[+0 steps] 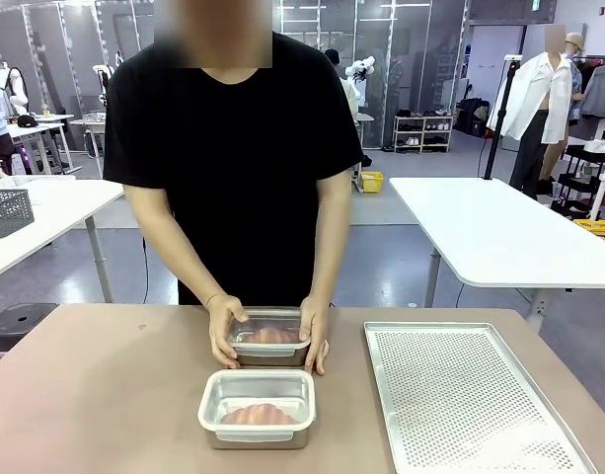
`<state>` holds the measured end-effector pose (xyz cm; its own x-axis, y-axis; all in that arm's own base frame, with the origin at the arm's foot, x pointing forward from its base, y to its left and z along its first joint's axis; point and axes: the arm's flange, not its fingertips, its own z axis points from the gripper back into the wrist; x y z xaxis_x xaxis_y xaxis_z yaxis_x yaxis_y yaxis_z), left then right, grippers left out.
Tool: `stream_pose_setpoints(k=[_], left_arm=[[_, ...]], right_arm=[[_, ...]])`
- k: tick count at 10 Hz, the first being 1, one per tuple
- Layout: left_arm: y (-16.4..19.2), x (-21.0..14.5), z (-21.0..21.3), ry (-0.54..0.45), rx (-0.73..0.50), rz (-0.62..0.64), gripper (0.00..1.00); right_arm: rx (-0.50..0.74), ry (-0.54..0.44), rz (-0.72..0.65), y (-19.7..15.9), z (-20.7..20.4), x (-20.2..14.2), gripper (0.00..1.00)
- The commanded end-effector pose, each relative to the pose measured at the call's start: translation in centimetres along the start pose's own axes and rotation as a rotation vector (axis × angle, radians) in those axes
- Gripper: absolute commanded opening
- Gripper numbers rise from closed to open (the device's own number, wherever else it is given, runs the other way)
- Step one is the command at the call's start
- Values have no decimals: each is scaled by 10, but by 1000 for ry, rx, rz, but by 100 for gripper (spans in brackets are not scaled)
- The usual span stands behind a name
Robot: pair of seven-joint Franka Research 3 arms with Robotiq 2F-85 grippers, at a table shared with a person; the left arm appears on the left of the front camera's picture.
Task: Place the bread into the airtight container.
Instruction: Pick up a Butter Roll and place it into an empty Airtight Container.
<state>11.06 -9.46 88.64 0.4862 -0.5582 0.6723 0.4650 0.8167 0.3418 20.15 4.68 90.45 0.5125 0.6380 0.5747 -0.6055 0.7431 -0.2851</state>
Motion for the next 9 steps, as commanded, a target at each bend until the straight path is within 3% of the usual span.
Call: stream_pose_setpoints(k=[1, 9], left_arm=[[-5, -3, 9, -22, -1, -2, 100], [-5, -3, 9, -22, -1, -2, 100]], right_arm=[[-12, 8, 8, 0, 0, 0, 100], [-12, 8, 8, 0, 0, 0, 100]])
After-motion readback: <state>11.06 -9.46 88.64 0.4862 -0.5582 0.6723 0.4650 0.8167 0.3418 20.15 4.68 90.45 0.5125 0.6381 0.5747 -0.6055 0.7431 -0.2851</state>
